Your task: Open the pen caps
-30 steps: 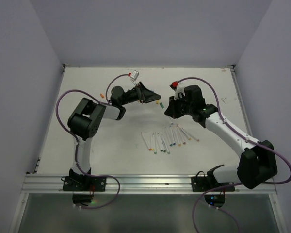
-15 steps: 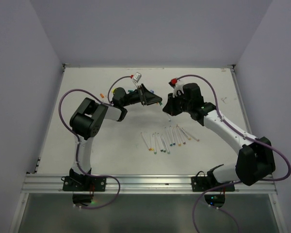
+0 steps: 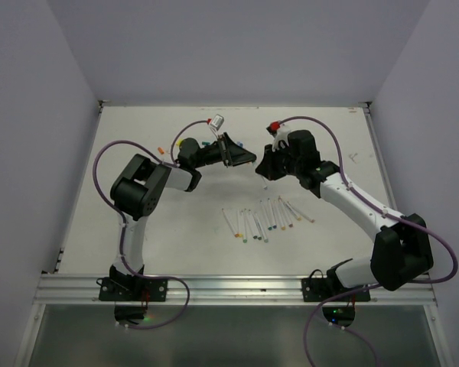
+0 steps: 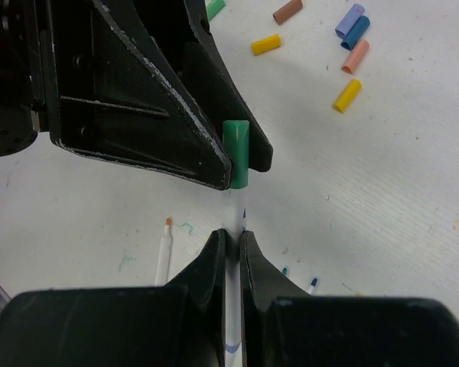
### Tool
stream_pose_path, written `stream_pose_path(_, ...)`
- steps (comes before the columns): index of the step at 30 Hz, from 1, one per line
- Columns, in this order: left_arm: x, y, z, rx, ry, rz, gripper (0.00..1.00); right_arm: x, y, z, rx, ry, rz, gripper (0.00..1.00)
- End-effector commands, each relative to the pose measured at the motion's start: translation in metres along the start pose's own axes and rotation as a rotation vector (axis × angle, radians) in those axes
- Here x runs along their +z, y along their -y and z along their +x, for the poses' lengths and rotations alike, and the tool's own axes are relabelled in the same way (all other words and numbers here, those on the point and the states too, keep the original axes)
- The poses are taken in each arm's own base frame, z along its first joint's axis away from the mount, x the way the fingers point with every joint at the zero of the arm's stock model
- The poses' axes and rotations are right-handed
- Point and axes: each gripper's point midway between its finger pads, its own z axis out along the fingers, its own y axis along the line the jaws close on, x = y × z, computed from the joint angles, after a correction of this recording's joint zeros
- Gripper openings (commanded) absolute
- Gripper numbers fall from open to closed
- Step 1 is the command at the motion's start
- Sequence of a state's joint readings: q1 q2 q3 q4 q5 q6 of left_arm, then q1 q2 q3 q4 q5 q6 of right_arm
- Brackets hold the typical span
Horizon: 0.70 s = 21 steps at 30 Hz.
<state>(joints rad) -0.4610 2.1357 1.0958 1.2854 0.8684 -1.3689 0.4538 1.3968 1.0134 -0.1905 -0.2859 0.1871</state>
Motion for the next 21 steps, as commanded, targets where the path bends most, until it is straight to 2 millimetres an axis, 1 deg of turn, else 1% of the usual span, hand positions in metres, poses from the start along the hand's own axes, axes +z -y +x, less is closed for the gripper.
stream_pose_path(1, 0.004, 0.030, 0.000, 0.110, -0.012, 0.112, 0.37, 0.000, -0.004, -0.028, -0.007, 0.089, 0.004, 0.00)
stream_pose_path(2, 0.004, 0.031, -0.002, 0.111, -0.010, 0.113, 0.33, 0.000, -0.004, -0.028, -0.007, 0.087, 0.001, 0.00)
stream_pose_path(4, 0.005, 0.032, -0.002, 0.110, -0.011, 0.117, 0.29, 0.001, -0.005, -0.026, -0.006, 0.080, -0.001, 0.00)
stream_pose_path(5, 0.005, 0.033, -0.002, 0.111, -0.010, 0.121, 0.19, 0.001, -0.005, -0.026, -0.006, 0.080, -0.004, 0.00)
stream_pose_path(6, 0.005, 0.034, -0.002, 0.108, -0.010, 0.126, 0.11, 0.001, -0.006, -0.026, -0.005, 0.079, -0.008, 0.00)
stream_pose_path(7, 0.005, 0.036, -0.002, 0.110, -0.010, 0.133, 0.01, 0.002, -0.007, -0.025, -0.004, 0.074, -0.015, 0.00)
stream_pose_path(8, 0.005, 0.036, -0.002, 0.105, -0.010, 0.135, 0.00, 0.003, -0.010, -0.023, -0.006, 0.066, -0.030, 0.00)
stream_pose_path(9, 0.005, 0.037, -0.001, 0.102, -0.012, 0.140, 0.00, 0.004, -0.010, -0.022, -0.005, 0.061, -0.034, 0.07)
stream_pose_path(11, 0.003, 0.039, -0.002, 0.089, -0.002, 0.145, 0.00, 0.008, -0.009, -0.017, -0.003, 0.046, -0.034, 0.26)
stream_pose_path(12, 0.002, 0.039, -0.001, 0.083, 0.004, 0.148, 0.00, 0.009, -0.010, -0.015, -0.005, 0.038, -0.039, 0.28)
stream_pose_path(14, 0.001, 0.047, -0.004, 0.083, 0.023, 0.175, 0.00, 0.011, -0.010, -0.013, -0.002, 0.033, -0.039, 0.33)
stream_pose_path(16, 0.001, 0.053, -0.006, 0.078, 0.031, 0.195, 0.00, 0.014, -0.011, -0.011, 0.000, 0.025, -0.047, 0.34)
stream_pose_path(17, 0.001, 0.055, -0.007, 0.079, 0.035, 0.200, 0.00, 0.015, -0.012, -0.012, 0.001, 0.029, -0.048, 0.28)
stream_pose_path(18, 0.000, 0.060, -0.008, 0.090, 0.041, 0.211, 0.00, 0.017, -0.013, -0.012, -0.002, 0.025, -0.051, 0.13)
stream_pose_path(19, 0.001, 0.061, -0.010, 0.098, 0.051, 0.207, 0.00, 0.016, -0.012, -0.014, -0.001, 0.031, -0.043, 0.00)
stream_pose_path(20, 0.001, 0.062, -0.013, 0.102, 0.063, 0.196, 0.00, 0.016, -0.010, -0.013, 0.002, 0.025, -0.032, 0.00)
stream_pose_path(21, 0.002, 0.054, -0.019, 0.105, 0.079, 0.160, 0.00, 0.015, -0.010, -0.011, 0.005, 0.018, -0.029, 0.00)
